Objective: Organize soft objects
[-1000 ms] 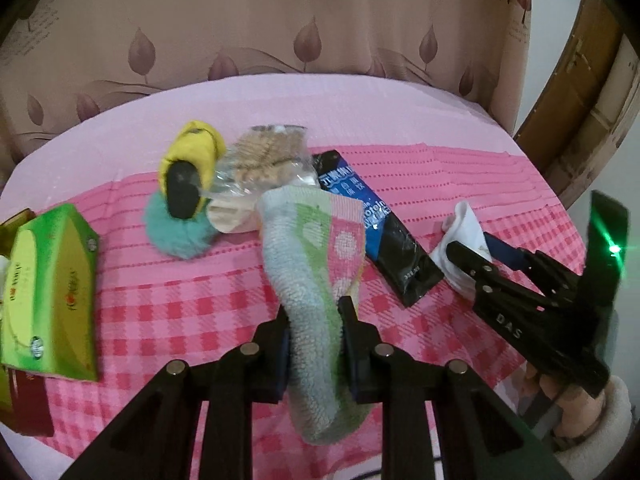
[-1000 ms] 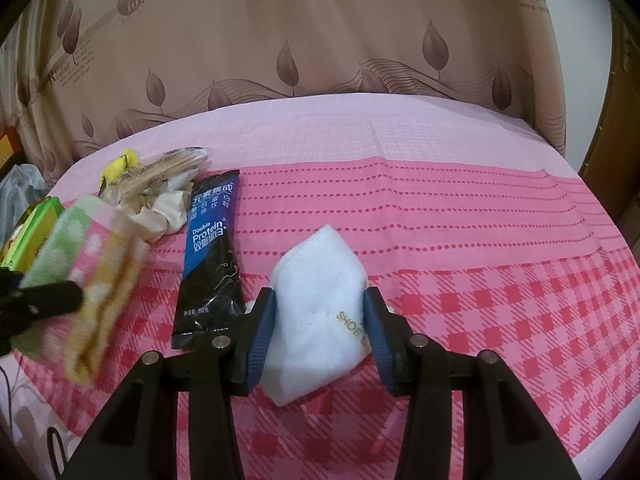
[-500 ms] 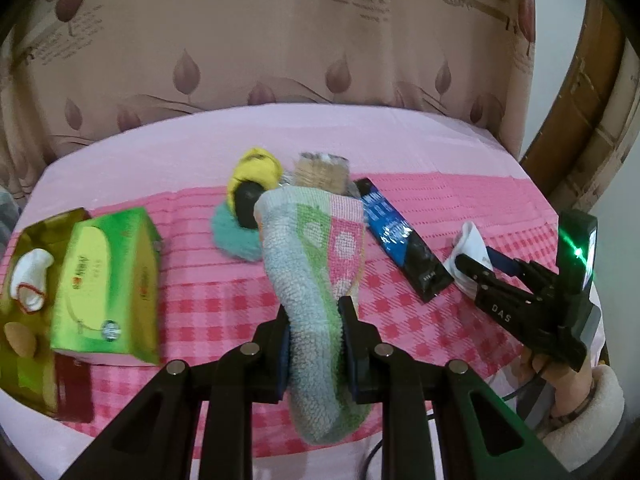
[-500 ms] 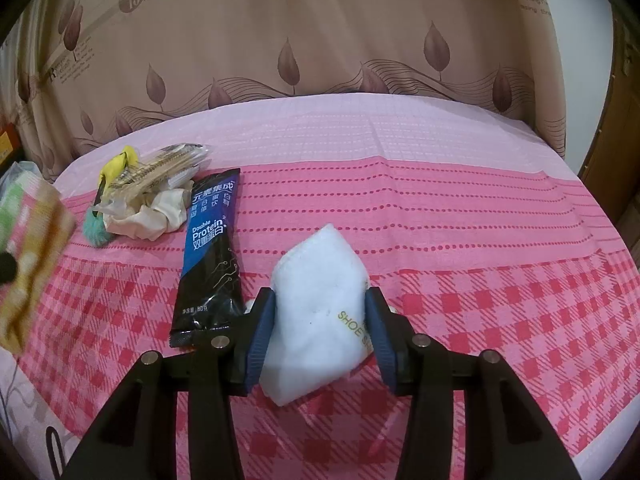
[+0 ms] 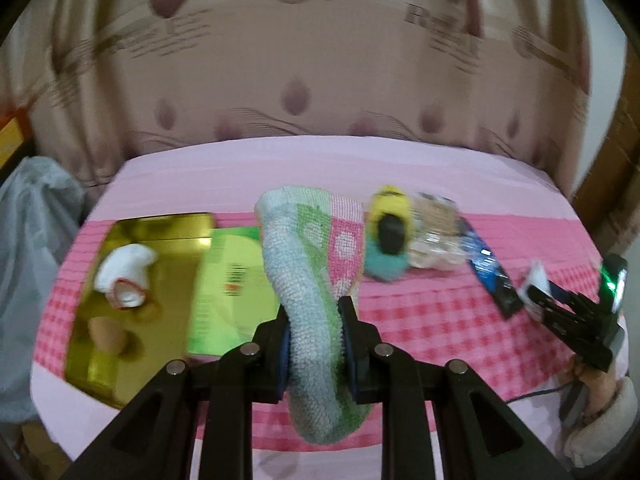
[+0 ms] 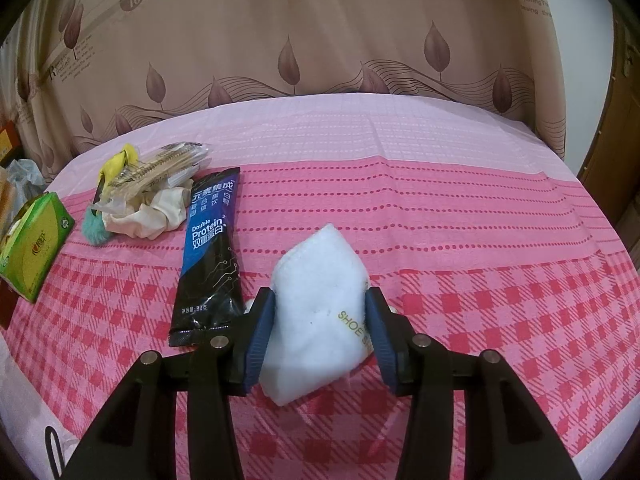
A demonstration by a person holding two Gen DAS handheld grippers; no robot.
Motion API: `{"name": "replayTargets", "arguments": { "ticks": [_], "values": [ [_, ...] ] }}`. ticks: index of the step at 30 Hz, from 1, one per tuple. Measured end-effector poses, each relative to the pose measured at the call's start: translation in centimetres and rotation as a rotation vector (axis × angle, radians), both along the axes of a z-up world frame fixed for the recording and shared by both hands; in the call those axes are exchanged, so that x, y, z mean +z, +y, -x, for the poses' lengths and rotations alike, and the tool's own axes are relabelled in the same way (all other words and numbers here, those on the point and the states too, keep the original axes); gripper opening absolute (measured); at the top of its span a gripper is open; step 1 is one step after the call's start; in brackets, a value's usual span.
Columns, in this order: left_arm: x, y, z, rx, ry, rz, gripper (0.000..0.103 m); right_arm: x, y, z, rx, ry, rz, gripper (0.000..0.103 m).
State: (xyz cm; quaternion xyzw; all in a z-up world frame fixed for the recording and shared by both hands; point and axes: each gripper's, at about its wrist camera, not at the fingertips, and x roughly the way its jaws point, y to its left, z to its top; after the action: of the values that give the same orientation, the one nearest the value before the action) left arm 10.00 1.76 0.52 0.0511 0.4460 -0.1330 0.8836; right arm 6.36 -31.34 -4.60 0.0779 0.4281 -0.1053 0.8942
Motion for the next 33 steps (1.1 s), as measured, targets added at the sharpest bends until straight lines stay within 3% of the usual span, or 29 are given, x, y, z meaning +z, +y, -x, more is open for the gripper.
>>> {"name": "replayTargets", "arguments": {
  "ticks": [8, 18, 33],
  "values": [
    [0.7, 7.5, -1.5, 0.149, -0.028, -0.055, 0.021, -0.1, -0.1, -0.1, 0.001, 0.003, 0.009, 0.045],
    [-1.9, 16.4, -2.4, 0.301, 0.027, -0.111, 0.021, -0.1, 0.2, -0.1, 0.003, 0.008, 0.026, 0.046],
    [-5.1, 21.7, -2.8, 0.401, 0.072, -0.125, 0.022, -0.2, 0.3, -0.1, 0.004, 0.012, 0.042, 0.047]
  ]
}}
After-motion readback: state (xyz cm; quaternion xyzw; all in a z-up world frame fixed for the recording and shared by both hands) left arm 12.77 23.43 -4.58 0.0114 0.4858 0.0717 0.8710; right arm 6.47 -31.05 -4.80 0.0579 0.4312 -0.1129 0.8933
